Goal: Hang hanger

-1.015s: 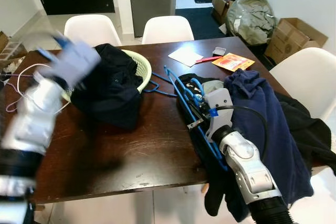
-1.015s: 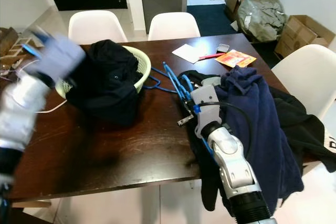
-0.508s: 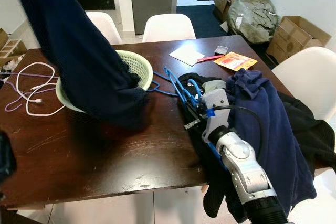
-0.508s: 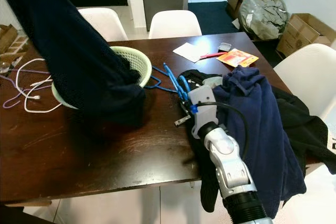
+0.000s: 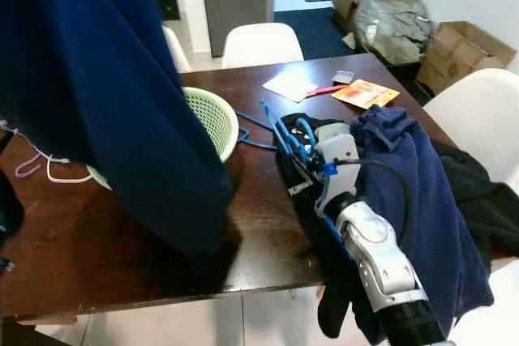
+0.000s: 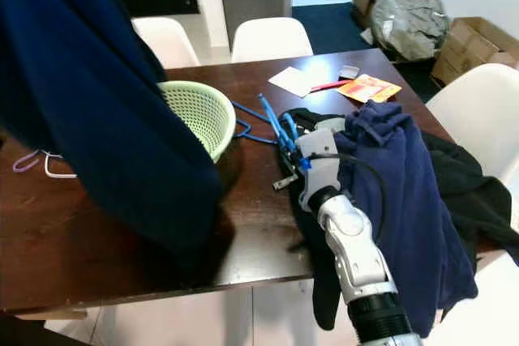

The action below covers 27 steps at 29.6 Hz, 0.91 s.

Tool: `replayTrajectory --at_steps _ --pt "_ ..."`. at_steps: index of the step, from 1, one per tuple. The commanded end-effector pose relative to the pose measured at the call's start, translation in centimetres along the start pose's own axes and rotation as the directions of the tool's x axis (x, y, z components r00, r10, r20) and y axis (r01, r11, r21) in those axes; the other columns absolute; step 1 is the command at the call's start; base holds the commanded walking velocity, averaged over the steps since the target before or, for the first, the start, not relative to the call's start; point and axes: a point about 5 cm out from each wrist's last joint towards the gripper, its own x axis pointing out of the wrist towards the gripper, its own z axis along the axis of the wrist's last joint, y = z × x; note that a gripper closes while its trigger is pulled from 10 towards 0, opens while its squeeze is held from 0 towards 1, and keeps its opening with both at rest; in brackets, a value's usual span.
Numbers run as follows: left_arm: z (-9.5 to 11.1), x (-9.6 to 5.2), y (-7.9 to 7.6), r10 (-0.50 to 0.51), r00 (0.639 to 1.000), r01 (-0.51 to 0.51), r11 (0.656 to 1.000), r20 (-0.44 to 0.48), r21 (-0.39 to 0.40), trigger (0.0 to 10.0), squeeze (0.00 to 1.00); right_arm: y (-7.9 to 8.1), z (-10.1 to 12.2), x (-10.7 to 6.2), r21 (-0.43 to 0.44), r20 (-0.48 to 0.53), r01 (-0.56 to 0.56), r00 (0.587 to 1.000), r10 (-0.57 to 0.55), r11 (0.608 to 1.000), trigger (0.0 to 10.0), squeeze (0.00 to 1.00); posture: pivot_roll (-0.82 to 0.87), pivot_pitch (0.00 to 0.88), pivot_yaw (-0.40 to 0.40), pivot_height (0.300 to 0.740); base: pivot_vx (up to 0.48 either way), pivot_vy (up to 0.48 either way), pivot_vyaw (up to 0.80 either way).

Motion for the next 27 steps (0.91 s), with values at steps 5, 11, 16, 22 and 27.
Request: replayTrajectory --at_steps 5,11,16,22,27 --pt "-14.8 -6.4 -7.6 -0.238 0.821 0.086 0.950 -0.519 -0.301 0.0 0.00 0.1 -1.8 -0.5 0.033 -0.077 0.001 0.997 0.002 0.999 10.0 0.00 0.05 0.097 0.059 0.740 0.000 0.000 0.00" --pt "-20.5 -13.7 -13.5 -0.453 0.483 0.249 0.891 -0.749 -0.379 0.0 0.00 0.0 -1.8 -0.4 0.035 -0.081 -0.002 0.997 0.005 0.999 10.0 0.00 0.05 0.099 0.060 0.740 0.000 0.000 0.00" --pt "-21.5 -16.5 -14.2 -0.431 0.363 0.277 0.897 -0.826 -0.345 0.0 0.00 0.1 -1.9 -0.2 0.035 -0.084 -0.004 0.996 0.007 0.999 10.0 0.00 0.05 0.101 0.059 0.740 0.000 0.000 0.00" --pt "-21.7 -17.1 -13.5 -0.360 0.336 0.301 0.917 -0.870 -0.263 9.9 0.00 0.0 -1.8 -0.3 0.035 -0.085 -0.005 0.996 0.008 0.999 10.0 0.00 0.05 0.100 0.055 0.740 0.000 0.000 0.00" --pt "-22.1 -17.8 -12.4 -0.291 0.308 0.317 0.929 -0.906 -0.191 10.0 1.00 0.0 -1.8 -0.4 0.034 -0.087 -0.007 0.996 0.010 0.999 10.0 0.00 0.05 0.102 0.055 0.740 0.000 0.000 0.00"
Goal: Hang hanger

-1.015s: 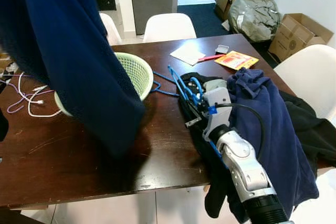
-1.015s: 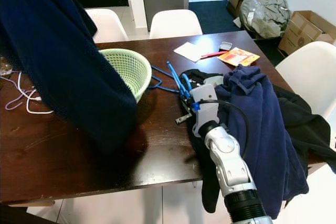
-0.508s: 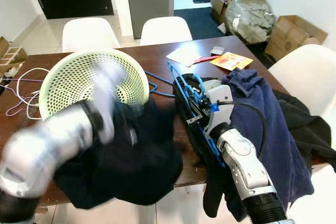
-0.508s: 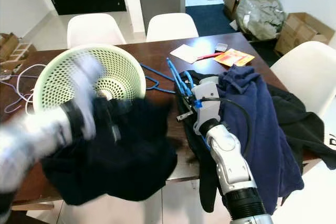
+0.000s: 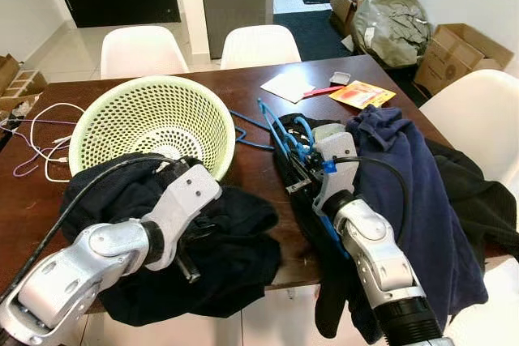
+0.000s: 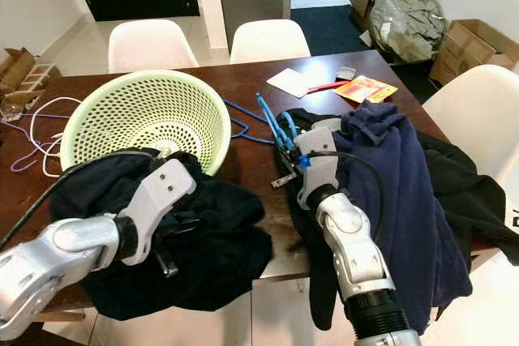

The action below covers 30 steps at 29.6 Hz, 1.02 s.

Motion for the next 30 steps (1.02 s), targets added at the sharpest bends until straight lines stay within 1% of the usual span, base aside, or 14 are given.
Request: replayTrajectory --at_steps 1,4,7,8,11,15,16,18,20,21,23,25,26,30 --pt "-1.2 -0.3 0.7 0.045 0.997 -0.042 0.998 -0.070 0.038 10.0 1.00 0.2 -2.0 -0.7 0.034 -0.089 -0.001 0.996 0.004 0.999 10.0 0.00 0.05 0.102 0.055 0.740 0.000 0.000 0.00" --pt "-1.6 -0.9 1.5 0.072 0.992 -0.063 0.995 -0.103 0.081 10.0 1.00 0.2 -2.0 -0.7 0.035 -0.090 -0.003 0.996 0.006 0.999 10.0 0.00 0.05 0.103 0.052 0.740 0.000 0.000 0.00" --pt "-1.2 -2.7 3.3 0.113 0.984 -0.092 0.985 -0.139 0.148 10.0 1.00 0.2 -2.0 -0.7 0.036 -0.091 -0.006 0.996 0.009 0.999 10.0 0.00 0.05 0.105 0.049 0.740 0.000 0.000 0.00" --pt "-1.2 -2.7 3.3 0.113 0.984 -0.092 0.985 -0.139 0.148 10.0 1.00 0.2 -2.0 -0.7 0.036 -0.091 -0.006 0.996 0.009 0.999 10.0 0.00 0.05 0.105 0.049 0.740 0.000 0.000 0.00" --pt "0.1 -4.4 4.9 0.148 0.981 -0.125 0.976 -0.125 0.176 10.0 1.00 0.2 -2.0 -0.7 0.037 -0.093 -0.008 0.996 0.011 0.999 10.0 0.00 0.05 0.105 0.049 0.740 0.000 0.000 0.00" --pt "0.7 -5.0 5.3 0.156 0.982 -0.136 0.975 -0.108 0.174 10.0 1.00 0.2 -2.0 -0.8 0.037 -0.093 -0.009 0.996 0.012 0.999 10.0 0.00 0.05 0.105 0.049 0.740 0.000 0.000 0.00" --pt "2.4 -6.0 5.7 0.136 0.991 -0.134 0.981 -0.005 0.138 10.0 1.00 0.2 -2.1 -0.8 0.038 -0.095 -0.010 0.995 0.014 0.999 10.0 0.00 0.05 0.104 0.045 0.740 0.000 0.000 0.00" --pt "2.4 -6.0 5.7 0.136 0.991 -0.134 0.981 -0.005 0.138 10.0 1.00 0.2 -2.1 -0.8 0.038 -0.095 -0.010 0.995 0.014 0.999 10.0 0.00 0.05 0.104 0.045 0.740 0.000 0.000 0.00" --pt "5.1 -8.1 6.2 0.104 0.981 -0.122 0.987 0.164 0.105 10.0 1.00 0.2 -2.1 -0.7 0.040 -0.099 -0.016 0.995 0.020 0.999 10.0 0.00 0.05 0.103 0.043 0.740 0.000 0.000 0.00" --pt "5.1 -8.1 6.2 0.104 0.981 -0.122 0.987 0.164 0.105 10.0 1.00 0.2 -2.1 -0.7 0.040 -0.099 -0.016 0.995 0.020 0.999 10.0 0.00 0.05 0.103 0.043 0.740 0.000 0.000 0.00" --pt "6.0 -9.4 6.0 0.055 0.966 -0.076 0.995 0.253 0.072 10.0 1.00 0.3 -2.2 -0.7 0.039 -0.104 -0.023 0.994 0.027 0.999 10.0 0.00 0.05 0.099 0.037 0.740 0.000 0.000 0.00" --pt "6.2 -9.8 5.7 0.026 0.962 -0.044 0.997 0.272 0.060 10.0 1.00 0.3 -2.2 -0.7 0.038 -0.106 -0.026 0.994 0.030 0.999 10.0 0.00 0.05 0.099 0.037 0.740 0.000 0.000 0.00" --pt "5.4 -10.6 5.7 0.022 0.973 -0.039 0.997 0.230 0.068 10.0 1.00 0.3 -2.2 -0.7 0.037 -0.108 -0.028 0.994 0.032 0.999 10.0 0.00 0.05 0.096 0.033 0.740 0.000 0.000 0.00" --pt "4.8 -11.1 5.7 0.022 0.981 -0.038 0.996 0.195 0.076 10.0 1.00 0.3 -2.3 -0.7 0.037 -0.109 -0.029 0.993 0.033 0.999 10.0 0.00 0.05 0.097 0.030 0.740 0.000 0.000 0.00"
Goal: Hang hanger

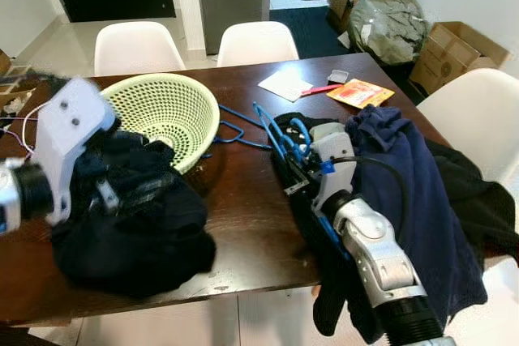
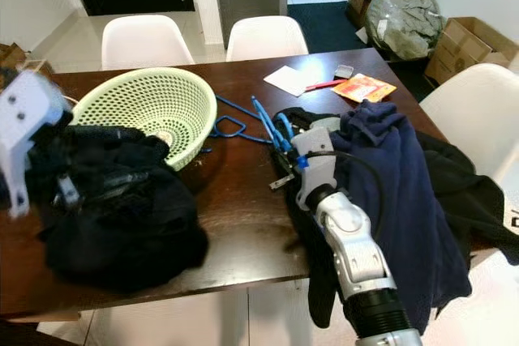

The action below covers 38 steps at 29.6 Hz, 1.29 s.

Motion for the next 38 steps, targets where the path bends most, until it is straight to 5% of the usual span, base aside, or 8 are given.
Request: replayTrajectory --at_steps 1,3,4,5,10,26,29,38 --pt "-0.8 -1.3 2.6 0.209 0.975 -0.209 0.978 -0.083 0.008 10.0 1.00 0.3 -2.1 -0.6 0.042 -0.088 -0.004 0.996 0.008 0.999 10.0 0.00 0.06 0.094 0.023 0.740 0.000 0.000 0.00" --pt "-1.9 -2.2 4.8 0.393 0.910 -0.399 0.917 -0.132 -0.017 10.0 0.86 0.3 -2.2 -0.6 0.043 -0.090 -0.008 0.996 0.012 0.999 10.0 0.00 0.06 0.094 0.023 0.740 0.000 0.000 0.00" --pt "-3.1 -2.7 6.3 0.545 0.819 -0.562 0.826 -0.182 -0.056 10.0 0.00 0.3 -2.2 -0.6 0.043 -0.092 -0.013 0.996 0.017 0.999 10.0 0.00 0.06 0.092 0.021 0.740 0.000 0.000 0.00" --pt "-3.1 -2.7 6.3 0.545 0.819 -0.562 0.826 -0.182 -0.056 10.0 0.00 0.3 -2.2 -0.6 0.043 -0.092 -0.013 0.996 0.017 0.999 10.0 0.00 0.06 0.092 0.021 0.740 0.000 0.000 0.00" --pt "-6.9 -2.5 5.8 0.794 0.520 -0.853 0.497 -0.315 -0.157 10.0 0.00 0.3 -2.2 -0.4 0.038 -0.097 -0.023 0.995 0.027 0.999 10.0 0.00 0.06 0.089 0.018 0.740 0.000 0.000 0.00" --pt "-10.9 0.9 -1.0 0.685 0.561 -0.824 0.408 -0.465 -0.393 10.0 0.00 0.0 -2.2 -0.5 0.045 -0.095 -0.022 0.995 0.026 0.999 10.0 0.00 0.07 0.103 0.022 0.740 0.000 0.000 0.00" --pt "-12.7 0.7 -2.6 0.660 0.467 -0.862 0.190 -0.589 -0.470 10.0 0.00 0.0 -2.1 -0.6 0.045 -0.093 -0.018 0.995 0.023 0.999 10.0 0.00 0.07 0.106 0.022 0.740 0.000 0.000 0.00" --pt "-12.9 -1.1 -2.4 0.741 0.279 -0.804 -0.168 -0.611 -0.570 10.0 0.00 0.0 -2.1 -0.3 0.045 -0.096 -0.024 0.995 0.028 0.999 10.0 0.00 0.07 0.109 0.012 0.740 0.000 0.000 0.00"
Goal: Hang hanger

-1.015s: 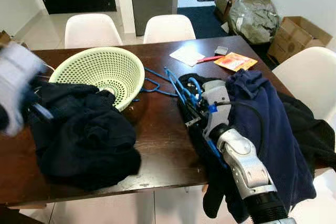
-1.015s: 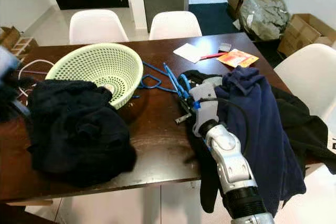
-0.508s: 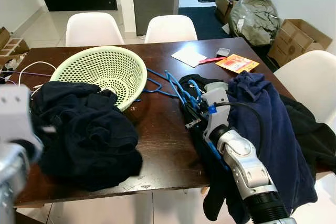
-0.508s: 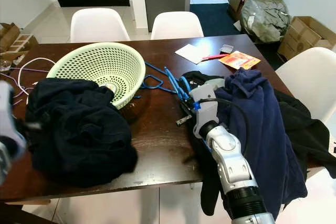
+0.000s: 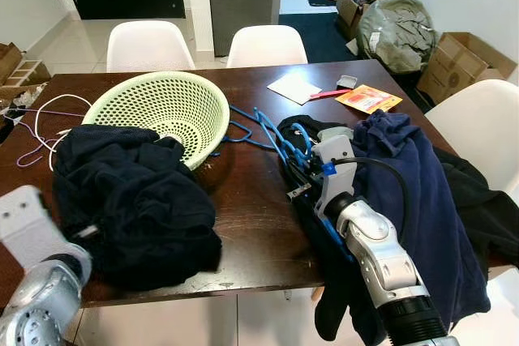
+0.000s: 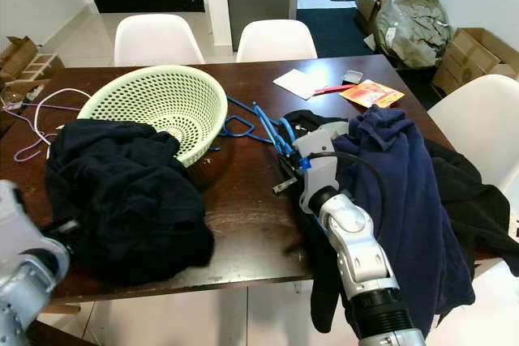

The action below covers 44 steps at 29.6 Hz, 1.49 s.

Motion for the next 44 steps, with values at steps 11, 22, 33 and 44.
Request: replayTrajectory --at_steps 11,22,33,44 --pt "1.0 0.9 1.3 0.003 0.998 0.022 0.937 0.070 -0.349 10.0 0.00 0.3 -1.6 0.0 0.042 -0.069 -0.002 0.998 0.005 0.999 10.0 0.00 0.07 0.112 0.011 0.740 0.000 0.000 0.00" --pt "-1.9 1.6 -2.0 -0.214 0.973 0.131 0.813 -0.082 -0.567 10.0 0.00 0.1 -1.7 -0.3 0.032 -0.070 0.001 0.998 0.001 0.999 10.0 0.00 0.05 0.112 0.010 0.740 0.000 0.000 0.00" --pt "-3.3 1.0 -1.3 -0.127 0.979 0.014 0.822 -0.159 -0.569 10.0 0.00 0.0 -1.7 -0.4 0.032 -0.073 -0.001 0.997 0.003 0.999 10.0 0.00 0.06 0.107 0.011 0.740 0.000 0.000 0.00" --pt "-3.8 -0.9 0.7 0.076 0.977 -0.178 0.808 -0.200 -0.562 10.0 0.00 0.2 -1.8 -0.2 0.036 -0.078 -0.012 0.997 0.014 0.999 10.0 0.00 0.07 0.098 0.012 0.740 0.000 0.000 0.00"
